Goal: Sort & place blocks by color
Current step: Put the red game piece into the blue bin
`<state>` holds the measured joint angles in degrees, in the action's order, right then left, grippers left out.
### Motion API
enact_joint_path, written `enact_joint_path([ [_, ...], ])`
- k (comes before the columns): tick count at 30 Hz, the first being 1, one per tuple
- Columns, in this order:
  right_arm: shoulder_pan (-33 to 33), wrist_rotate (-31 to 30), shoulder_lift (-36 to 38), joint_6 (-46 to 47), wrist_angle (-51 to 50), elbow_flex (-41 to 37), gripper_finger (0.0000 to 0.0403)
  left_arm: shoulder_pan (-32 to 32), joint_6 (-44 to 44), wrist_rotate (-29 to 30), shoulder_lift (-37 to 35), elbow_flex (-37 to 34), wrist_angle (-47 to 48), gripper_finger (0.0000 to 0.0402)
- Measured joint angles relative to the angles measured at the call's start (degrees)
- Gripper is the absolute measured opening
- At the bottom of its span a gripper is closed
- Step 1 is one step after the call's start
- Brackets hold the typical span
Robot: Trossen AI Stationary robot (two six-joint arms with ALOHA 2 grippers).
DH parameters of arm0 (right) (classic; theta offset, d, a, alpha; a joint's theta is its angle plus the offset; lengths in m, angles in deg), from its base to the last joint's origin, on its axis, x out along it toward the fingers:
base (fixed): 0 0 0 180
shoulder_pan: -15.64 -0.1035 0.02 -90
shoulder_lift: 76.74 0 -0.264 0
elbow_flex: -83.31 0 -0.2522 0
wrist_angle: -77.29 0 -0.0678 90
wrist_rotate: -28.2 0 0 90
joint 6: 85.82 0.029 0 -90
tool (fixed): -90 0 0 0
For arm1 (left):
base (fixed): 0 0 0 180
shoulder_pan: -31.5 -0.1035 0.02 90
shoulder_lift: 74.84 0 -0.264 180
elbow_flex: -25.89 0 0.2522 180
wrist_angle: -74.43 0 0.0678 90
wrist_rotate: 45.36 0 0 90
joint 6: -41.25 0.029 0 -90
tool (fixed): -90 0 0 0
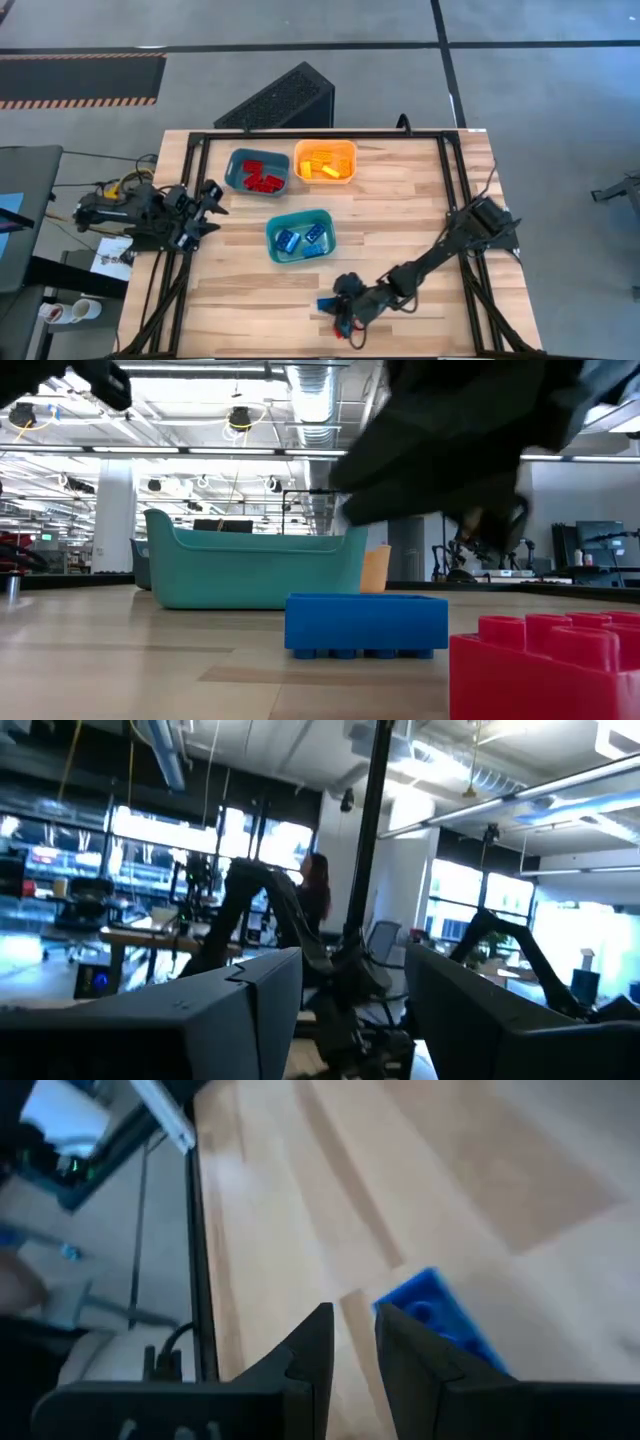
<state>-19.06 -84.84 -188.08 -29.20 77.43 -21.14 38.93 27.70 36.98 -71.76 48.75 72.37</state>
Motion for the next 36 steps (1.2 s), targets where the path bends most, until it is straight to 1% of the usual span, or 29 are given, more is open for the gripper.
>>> enact_joint_path([
  [2, 0.9, 3.6, -3.2, -1.3, 1.5, 2.3, 0.0101, 0.6, 0.7, 0.6, -2.9, -1.4, 0.9, 0.0166],
  [6, 3.6, 15.2, -8.6, -5.5, 0.8, 8.0, 0.0101, 0.8, 1.8, 3.0, -2.5, -2.1, 1.6, 0.0163],
  [8, 5.3, 19.9, -10.0, -5.9, -3.4, 10.7, 0.0101, 0.9, 1.8, 3.0, -1.7, -2.0, 1.7, 0.0163],
  [10, 7.0, 22.5, -10.8, -5.4, -9.8, 13.3, 0.0101, 0.9, 1.9, 3.0, -1.0, -2.0, 3.0, 0.0163],
  [13, 8.5, 22.7, -11.0, -7.5, -18.0, 17.2, 0.0101, 0.9, 1.9, 3.0, -0.5, -2.0, 3.4, 0.0163],
  [19, 9.0, 23.0, -10.9, -14.2, -28.5, 26.1, 0.0101, 0.9, 2.8, 3.7, -0.2, -2.0, 3.2, 0.0163],
  [23, 8.7, 22.2, -10.8, -15.1, -37.1, 31.8, 0.0101, 0.9, 2.7, 3.7, -0.2, -2.0, 3.3, 0.0163],
  [25, 8.3, 19.9, -10.8, -11.6, -42.3, 33.5, 0.0101, 0.9, 2.6, 3.7, -0.2, -2.0, 3.3, 0.0163],
  [27, 7.8, 17.5, -10.7, -4.6, -48.3, 34.0, 0.0101, 0.9, 2.5, 3.7, -0.2, -2.0, 3.3, 0.0163],
  [29, 7.8, 17.7, -10.8, 0.3, -53.9, 33.9, 0.0101, 0.9, 2.5, 3.7, -0.2, -2.0, 3.3, 0.0163],
  [32, 7.8, 18.6, -10.8, 2.4, -59.0, 33.9, 0.0101, 0.9, 1.9, 3.7, -0.2, -2.0, 3.5, 0.0163],
  [36, 7.1, 19.3, -10.8, 0.8, -58.4, 33.9, 0.0101, 0.9, 1.9, 3.7, -0.2, -2.0, 3.5, 0.0163],
])
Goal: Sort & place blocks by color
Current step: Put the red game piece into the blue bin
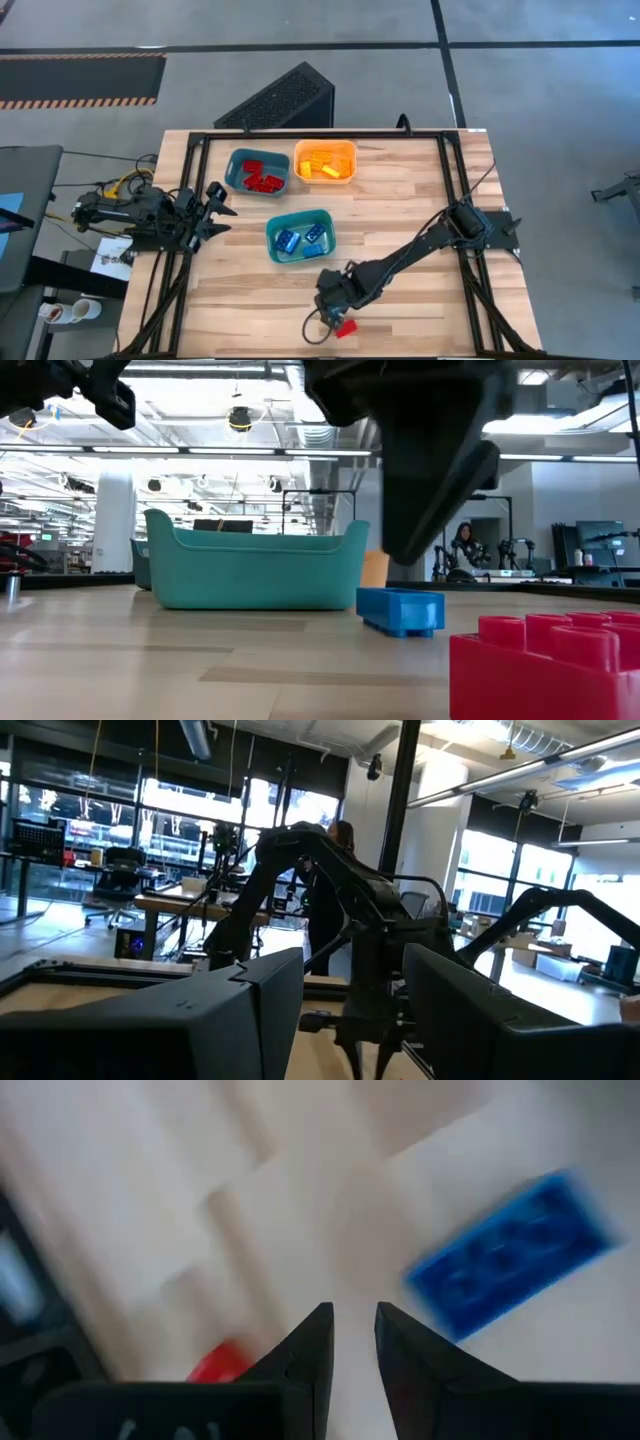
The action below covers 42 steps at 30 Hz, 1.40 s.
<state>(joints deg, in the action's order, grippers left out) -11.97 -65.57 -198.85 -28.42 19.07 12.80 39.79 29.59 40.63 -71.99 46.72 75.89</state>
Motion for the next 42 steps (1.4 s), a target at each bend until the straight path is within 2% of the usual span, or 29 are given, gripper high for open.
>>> enact_joint_path([
  [6, -2.5, 7.1, 0.0, -3.6, 1.8, 0.0, 0.0101, 0.0, 0.6, 0.2, 0.0, 0.0, 0.7, 0.0163],
  [14, -6.7, 7.6, 0.0, -1.0, -0.9, 0.0, 0.0105, 0.0, 0.9, 0.4, 0.0, 0.0, 1.1, 0.0163],
  [18, -7.4, 10.7, 0.0, -0.3, -0.7, 0.0, 0.014, 0.0, 0.5, 0.4, 0.0, 0.0, 1.1, 0.0163],
  [22, -7.5, 11.0, 0.0, -1.3, 0.7, 0.0, 0.0206, 0.0, 0.5, 0.4, 0.0, 0.0, 1.2, 0.0163],
  [26, -7.6, 9.0, 0.0, -5.7, 1.9, 0.0, 0.0271, 0.0, 0.6, 0.9, 0.0, 0.0, 1.3, 0.0163],
  [30, -7.6, 4.6, 0.0, -11.8, 3.2, 0.0, 0.0306, 0.0, 0.6, 1.0, 0.0, 0.0, 1.3, 0.0163],
  [34, -8.0, 1.5, 0.0, -15.8, 2.5, 0.0, 0.0307, 0.0, 0.6, 1.0, 0.0, 0.0, 1.4, 0.0163],
  [42, -9.4, -3.0, -0.1, -18.3, 2.2, 2.1, 0.028, 0.0, 1.0, 1.0, 0.0, 0.0, 1.5, 0.0163],
])
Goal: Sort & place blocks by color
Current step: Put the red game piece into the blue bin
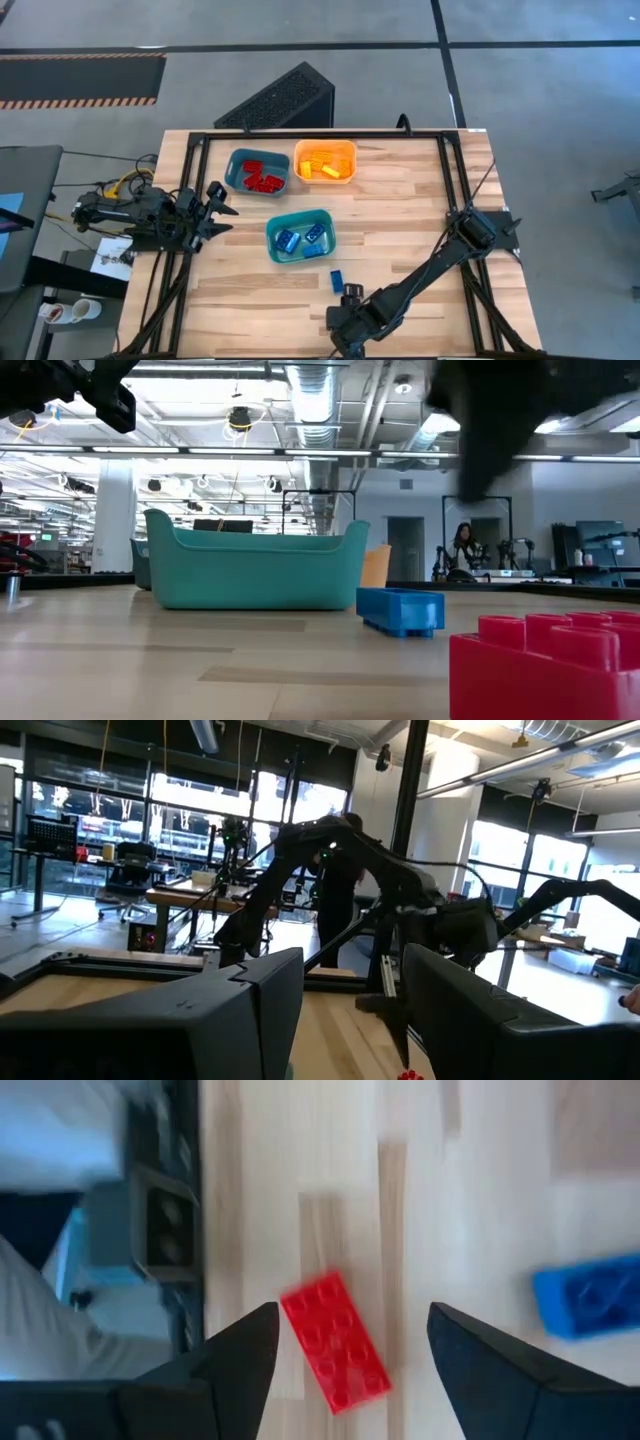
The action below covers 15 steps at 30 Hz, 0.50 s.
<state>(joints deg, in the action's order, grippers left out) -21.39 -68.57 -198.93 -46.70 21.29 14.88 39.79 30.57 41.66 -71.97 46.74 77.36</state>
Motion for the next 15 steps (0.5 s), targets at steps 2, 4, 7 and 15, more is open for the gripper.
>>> enact_joint_path([
  [2, -0.1, -2.4, 0.0, -0.5, -0.6, 2.4, 0.0273, 0.0, 0.1, 0.4, 0.0, 0.0, 0.0, 0.0163],
  [4, -0.2, -3.0, 0.1, -0.8, -2.3, 4.2, 0.0266, 0.0, 0.5, 0.9, 0.0, 0.0, 0.4, 0.0163],
  [7, -0.3, -3.1, 0.1, -0.8, -3.5, 5.7, 0.0252, 0.0, 0.5, 1.8, 0.0, 0.0, 1.2, 0.0163],
  [15, -0.4, -0.7, -5.8, -0.9, -3.7, 14.5, 0.0207, 0.0, 0.6, 2.1, 0.5, 0.1, 1.3, 0.0163],
])
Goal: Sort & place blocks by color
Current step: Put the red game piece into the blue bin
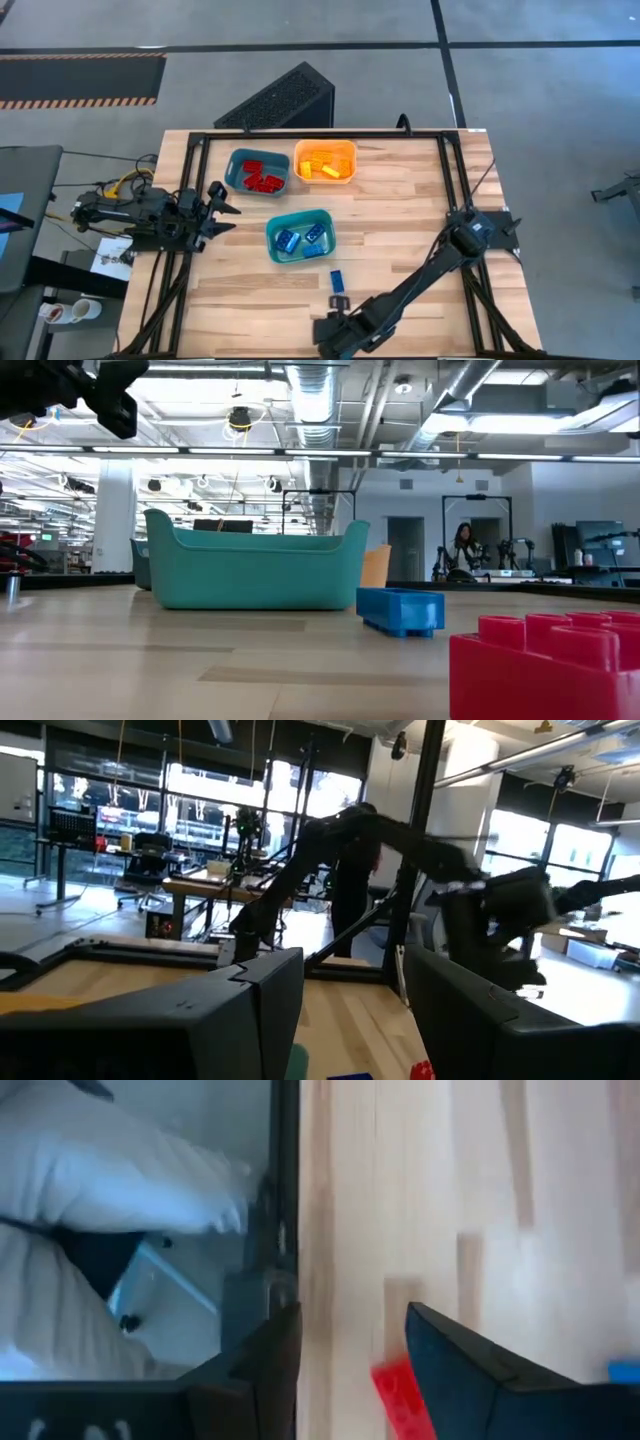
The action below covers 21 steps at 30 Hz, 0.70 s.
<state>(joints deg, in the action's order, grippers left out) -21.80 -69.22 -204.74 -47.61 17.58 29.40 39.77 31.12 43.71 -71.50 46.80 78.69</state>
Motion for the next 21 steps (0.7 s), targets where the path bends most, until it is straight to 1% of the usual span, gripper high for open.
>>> enact_joint_path([
  [3, 0.2, -0.4, -3.1, -1.2, -4.2, 6.8, 0.0195, 0.0, 0.0, 0.2, 1.0, 0.0, -0.5, 0.0163],
  [6, 0.1, -0.1, -5.8, -0.7, -11.6, 10.6, 0.0187, 0.0, 0.0, 0.2, 1.6, 0.0, -0.1, 0.0163],
  [10, -0.5, 0.0, -6.3, 0.7, -14.2, 11.1, 0.0186, 0.0, -0.5, -0.1, 2.2, 0.0, -0.4, 0.0163],
  [13, -0.9, 0.1, -6.1, 2.7, -12.9, 9.1, 0.0194, 0.0, -0.6, -0.3, 2.2, 0.0, -0.5, 0.0163],
  [16, -0.8, 0.2, -6.4, 3.6, -13.2, 8.2, 0.0208, 0.0, -0.7, -1.6, 2.2, 0.0, -0.6, 0.0163],
  [21, -0.8, 0.6, -7.4, 3.2, -15.1, 8.3, 0.0239, 0.0, -0.8, -1.6, 2.3, 0.0, -0.7, 0.0163],
])
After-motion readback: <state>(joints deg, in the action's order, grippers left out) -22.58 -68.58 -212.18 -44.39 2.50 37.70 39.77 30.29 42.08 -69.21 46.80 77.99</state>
